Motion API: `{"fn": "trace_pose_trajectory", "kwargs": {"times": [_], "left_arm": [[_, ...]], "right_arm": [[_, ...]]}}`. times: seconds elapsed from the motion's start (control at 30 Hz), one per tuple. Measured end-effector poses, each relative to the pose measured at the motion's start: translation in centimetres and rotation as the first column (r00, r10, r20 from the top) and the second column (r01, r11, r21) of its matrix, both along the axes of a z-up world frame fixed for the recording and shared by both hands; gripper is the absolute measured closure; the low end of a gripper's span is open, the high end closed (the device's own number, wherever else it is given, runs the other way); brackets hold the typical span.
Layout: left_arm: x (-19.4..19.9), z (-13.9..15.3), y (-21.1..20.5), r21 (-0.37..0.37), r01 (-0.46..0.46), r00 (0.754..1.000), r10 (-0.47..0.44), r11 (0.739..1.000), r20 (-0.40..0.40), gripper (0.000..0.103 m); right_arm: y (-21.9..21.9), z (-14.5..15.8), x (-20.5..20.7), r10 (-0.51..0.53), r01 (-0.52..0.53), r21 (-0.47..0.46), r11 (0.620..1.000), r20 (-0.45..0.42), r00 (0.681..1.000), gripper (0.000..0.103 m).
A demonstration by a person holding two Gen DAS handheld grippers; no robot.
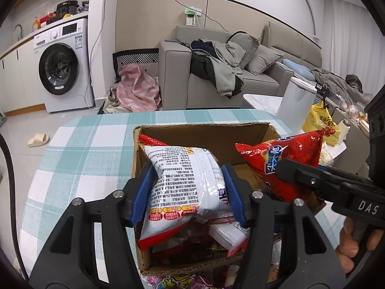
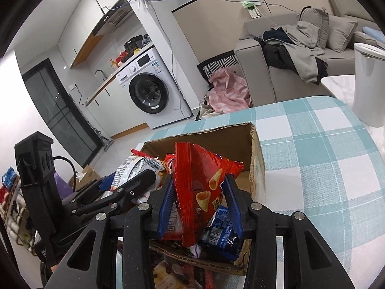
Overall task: Organize snacks
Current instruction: 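Open both tools to drop the bags into the box, then withdraw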
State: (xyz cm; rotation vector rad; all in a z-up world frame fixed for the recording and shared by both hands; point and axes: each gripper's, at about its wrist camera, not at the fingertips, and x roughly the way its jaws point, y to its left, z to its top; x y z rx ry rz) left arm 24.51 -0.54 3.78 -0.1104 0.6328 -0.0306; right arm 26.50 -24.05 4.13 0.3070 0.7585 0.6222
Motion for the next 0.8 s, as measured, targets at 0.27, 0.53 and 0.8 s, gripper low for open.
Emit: {"fn": "trace_pose_trajectory", "kwargs": {"times": [0.27,0.53,0.8], "left_arm": [[-2.6,1.5,0.5,0.015,0.005,0.998,-0.006,1.0,0.062,0.019],[-7.5,3.0,1.1,-0.007,0.007,0.996,-0.006,1.0,0.093,0.0],[-11.6,2.9,1.6,-0.022,-0.001,0.998,0.002,1.0,0.062,0.001]], "right_arm": [[-0.9,0.8,-1.5,-0.013,0.015,-0.034,0.999,0.06,0.998,0.054],[-2.4,1.2,-4.7,0.021,-0.016,-0.061,0.998,0.078,0.997,0.002],[-3.1,0.2,-7.0,0.034,-0.03,-0.099,0.995,0.045,0.998,0.0]]}}
